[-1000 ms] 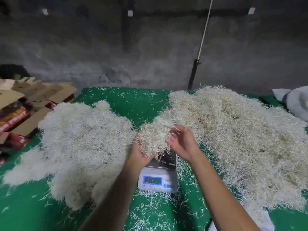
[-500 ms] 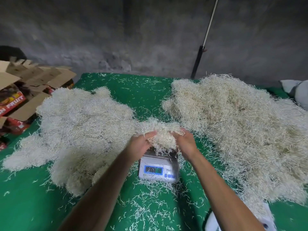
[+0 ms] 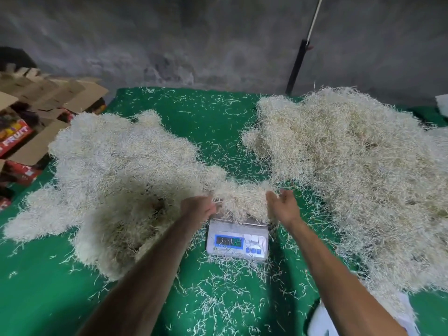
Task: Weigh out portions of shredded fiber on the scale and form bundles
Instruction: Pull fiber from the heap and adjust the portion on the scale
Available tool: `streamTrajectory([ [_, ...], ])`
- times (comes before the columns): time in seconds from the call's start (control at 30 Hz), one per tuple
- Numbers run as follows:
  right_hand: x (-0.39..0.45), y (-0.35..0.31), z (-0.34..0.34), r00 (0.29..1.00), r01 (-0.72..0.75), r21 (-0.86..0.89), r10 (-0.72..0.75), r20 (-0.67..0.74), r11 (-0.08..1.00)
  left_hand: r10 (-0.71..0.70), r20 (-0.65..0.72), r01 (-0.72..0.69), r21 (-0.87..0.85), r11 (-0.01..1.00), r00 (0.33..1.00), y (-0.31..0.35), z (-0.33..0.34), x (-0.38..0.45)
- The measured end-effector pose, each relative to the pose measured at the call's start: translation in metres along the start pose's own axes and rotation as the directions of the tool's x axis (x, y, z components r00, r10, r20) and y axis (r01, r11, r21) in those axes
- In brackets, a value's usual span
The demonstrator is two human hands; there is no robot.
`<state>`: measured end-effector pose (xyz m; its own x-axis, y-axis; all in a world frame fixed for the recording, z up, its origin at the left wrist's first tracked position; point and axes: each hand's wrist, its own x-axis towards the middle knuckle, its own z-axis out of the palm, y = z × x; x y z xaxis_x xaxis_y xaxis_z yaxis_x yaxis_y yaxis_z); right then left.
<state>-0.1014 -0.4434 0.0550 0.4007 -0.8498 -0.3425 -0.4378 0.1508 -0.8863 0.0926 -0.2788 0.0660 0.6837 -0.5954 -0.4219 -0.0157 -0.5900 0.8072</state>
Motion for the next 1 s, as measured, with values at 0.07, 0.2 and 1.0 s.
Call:
streamTrajectory([
  [0.07, -0.001, 0.008, -0.008, 1.0, 0.008, -0.018, -0.008, 0.003, 1.0, -0.2, -0.071, 0.178, -0.238, 0.955, 0.977, -0.01, -0.007, 0.01],
  [0.2, -0.008, 0.029, -0.024, 0.988, 0.038, 0.09, -0.023, -0.154, 0.995, -0.185, -0.033, 0.158, -0.39, 0.907, 0.982, -0.025, -0.01, 0.006],
  [1.0, -0.114, 0.071, -0.02, 0.974, -0.199, 0.639, 0.078, 0.213, 0.743, 0.066, 0.382, 0.372, -0.92, 0.127, 0.922, -0.11, 0.004, -0.112],
])
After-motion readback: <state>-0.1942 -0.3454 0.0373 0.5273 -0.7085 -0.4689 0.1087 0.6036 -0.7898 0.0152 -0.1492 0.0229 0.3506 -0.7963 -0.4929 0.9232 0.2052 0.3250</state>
